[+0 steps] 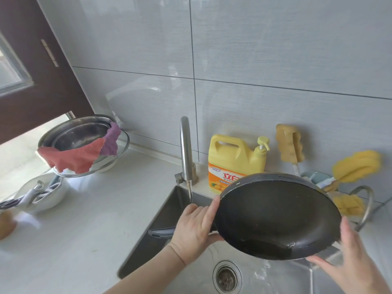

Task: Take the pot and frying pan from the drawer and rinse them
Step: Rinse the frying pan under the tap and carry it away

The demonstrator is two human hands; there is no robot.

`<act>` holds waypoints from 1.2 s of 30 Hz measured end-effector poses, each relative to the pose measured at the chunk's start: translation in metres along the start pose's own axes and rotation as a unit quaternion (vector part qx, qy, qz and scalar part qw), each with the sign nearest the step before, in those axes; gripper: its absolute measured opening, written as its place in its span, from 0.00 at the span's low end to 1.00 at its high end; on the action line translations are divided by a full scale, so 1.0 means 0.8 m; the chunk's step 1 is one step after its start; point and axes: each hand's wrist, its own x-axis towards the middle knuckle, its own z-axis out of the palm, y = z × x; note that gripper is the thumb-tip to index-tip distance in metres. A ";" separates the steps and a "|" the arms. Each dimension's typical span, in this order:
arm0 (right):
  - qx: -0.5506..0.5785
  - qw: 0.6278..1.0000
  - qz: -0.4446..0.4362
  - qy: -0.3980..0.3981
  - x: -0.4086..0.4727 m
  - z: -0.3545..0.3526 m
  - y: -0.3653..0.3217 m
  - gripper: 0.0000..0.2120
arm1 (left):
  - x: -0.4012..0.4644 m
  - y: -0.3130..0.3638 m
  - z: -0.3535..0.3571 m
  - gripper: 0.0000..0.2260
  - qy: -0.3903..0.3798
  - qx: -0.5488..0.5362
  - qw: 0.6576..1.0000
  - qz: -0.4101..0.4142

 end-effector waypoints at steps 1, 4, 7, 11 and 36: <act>-0.008 1.000 -0.006 0.003 0.000 -0.004 -0.001 0.54 | 0.000 0.001 0.000 0.41 -0.001 0.006 1.000 0.004; -0.029 0.999 -0.009 0.021 -0.001 -0.009 -0.003 0.54 | -0.005 -0.002 0.000 0.43 -0.010 0.022 1.000 0.005; -0.046 0.997 0.053 -0.023 -0.008 0.004 -0.001 0.66 | -0.015 -0.009 -0.005 0.49 -0.032 0.020 0.999 -0.020; -0.044 0.992 0.066 -0.094 -0.011 0.037 -0.009 0.70 | -0.039 -0.028 -0.016 0.54 -0.071 -0.007 0.993 -0.096; 0.014 0.964 -0.173 -0.204 0.043 0.195 -0.116 0.67 | -0.174 -0.116 -0.087 0.46 -0.064 0.037 0.963 -0.259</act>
